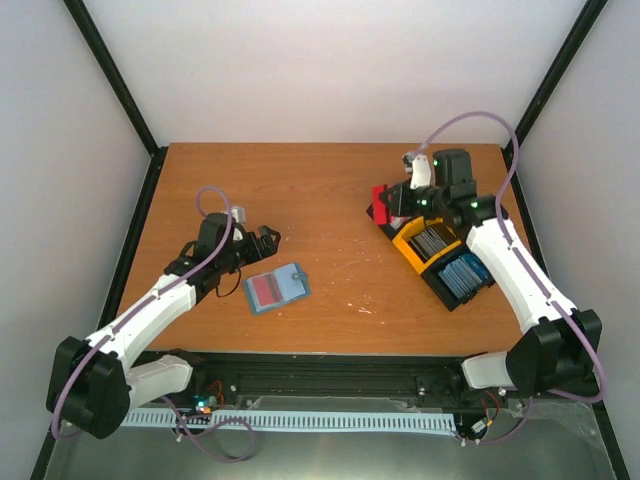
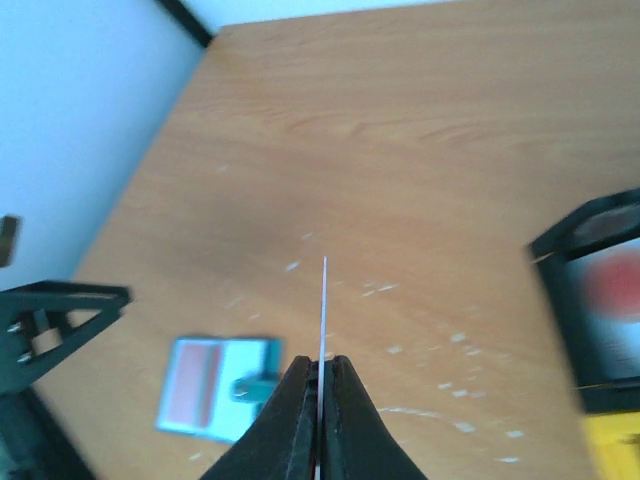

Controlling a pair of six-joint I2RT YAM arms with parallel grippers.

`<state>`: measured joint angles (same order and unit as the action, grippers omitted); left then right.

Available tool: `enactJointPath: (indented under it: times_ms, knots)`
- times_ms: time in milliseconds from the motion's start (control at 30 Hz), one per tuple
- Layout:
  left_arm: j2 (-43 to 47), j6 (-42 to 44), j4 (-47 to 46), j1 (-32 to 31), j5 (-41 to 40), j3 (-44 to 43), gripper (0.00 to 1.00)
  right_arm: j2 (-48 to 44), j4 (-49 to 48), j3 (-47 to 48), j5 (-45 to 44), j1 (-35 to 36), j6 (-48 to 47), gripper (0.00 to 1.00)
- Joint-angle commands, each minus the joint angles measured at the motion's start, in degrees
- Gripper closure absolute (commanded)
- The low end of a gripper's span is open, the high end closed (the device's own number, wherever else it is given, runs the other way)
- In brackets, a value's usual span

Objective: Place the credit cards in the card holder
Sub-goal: Pick up the credit card from the storage box.

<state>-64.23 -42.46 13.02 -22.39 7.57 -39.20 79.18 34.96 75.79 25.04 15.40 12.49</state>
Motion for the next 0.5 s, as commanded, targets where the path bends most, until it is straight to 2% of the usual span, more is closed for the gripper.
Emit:
enactJointPath:
  times_ms: [0,133,367,467]
  knots:
    - [1.74,1.48,2.46,-0.11,0.32,0.09,0.00,-2.29,-12.47,-9.57,13.44,1.96,15.42,0.97]
    - [0.22,0.30,6.69,-0.11,0.28,0.39,0.00,0.36,-19.75,-14.32,14.13,5.26,20.84,0.97]
    - [-3.94,-1.92,12.59,0.84,1.11,0.93,0.00,15.18,-25.25,-10.08,15.62,12.40,21.80,0.97]
    - [-5.44,-3.32,14.41,2.07,1.86,1.59,0.11,22.25,-25.21,-5.56,18.36,14.74,21.41,0.97]
